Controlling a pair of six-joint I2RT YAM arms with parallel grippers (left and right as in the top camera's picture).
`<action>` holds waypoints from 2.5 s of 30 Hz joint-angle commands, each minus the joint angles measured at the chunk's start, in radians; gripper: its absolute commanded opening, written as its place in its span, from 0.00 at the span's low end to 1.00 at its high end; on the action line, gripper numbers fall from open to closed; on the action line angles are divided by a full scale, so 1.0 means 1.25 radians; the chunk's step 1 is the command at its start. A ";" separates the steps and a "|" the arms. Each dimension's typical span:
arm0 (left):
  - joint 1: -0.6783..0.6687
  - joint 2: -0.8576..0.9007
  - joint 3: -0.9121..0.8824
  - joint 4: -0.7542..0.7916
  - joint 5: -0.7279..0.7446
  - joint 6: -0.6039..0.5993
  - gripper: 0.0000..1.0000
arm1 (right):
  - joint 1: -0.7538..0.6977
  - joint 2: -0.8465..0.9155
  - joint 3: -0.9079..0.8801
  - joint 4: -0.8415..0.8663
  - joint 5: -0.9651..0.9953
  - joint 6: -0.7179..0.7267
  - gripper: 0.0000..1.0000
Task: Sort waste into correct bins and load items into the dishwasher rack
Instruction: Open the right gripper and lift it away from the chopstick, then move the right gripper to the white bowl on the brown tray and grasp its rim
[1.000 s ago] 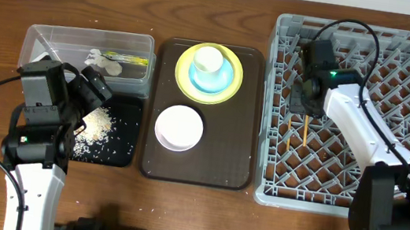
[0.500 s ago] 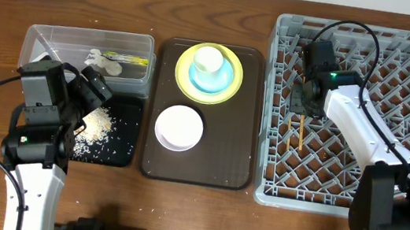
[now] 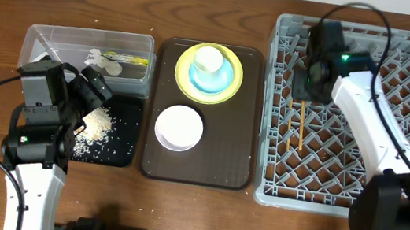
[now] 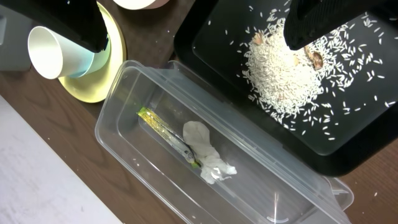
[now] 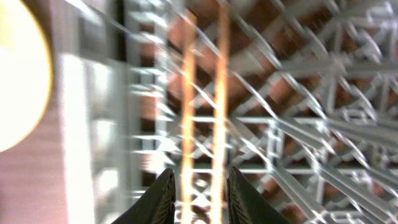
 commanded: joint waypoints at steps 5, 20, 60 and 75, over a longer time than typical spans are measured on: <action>0.004 0.001 0.017 -0.002 -0.004 0.002 0.94 | 0.071 -0.004 0.038 0.015 -0.237 0.001 0.25; 0.004 0.001 0.017 -0.002 -0.004 0.002 0.94 | 0.322 -0.002 0.038 0.100 -0.241 0.001 0.22; 0.004 0.001 0.017 -0.002 -0.004 0.002 0.94 | 0.627 0.229 0.033 0.167 -0.017 0.001 0.23; 0.004 0.001 0.017 -0.002 -0.004 0.002 0.93 | 0.627 0.229 0.033 0.091 -0.017 0.004 0.08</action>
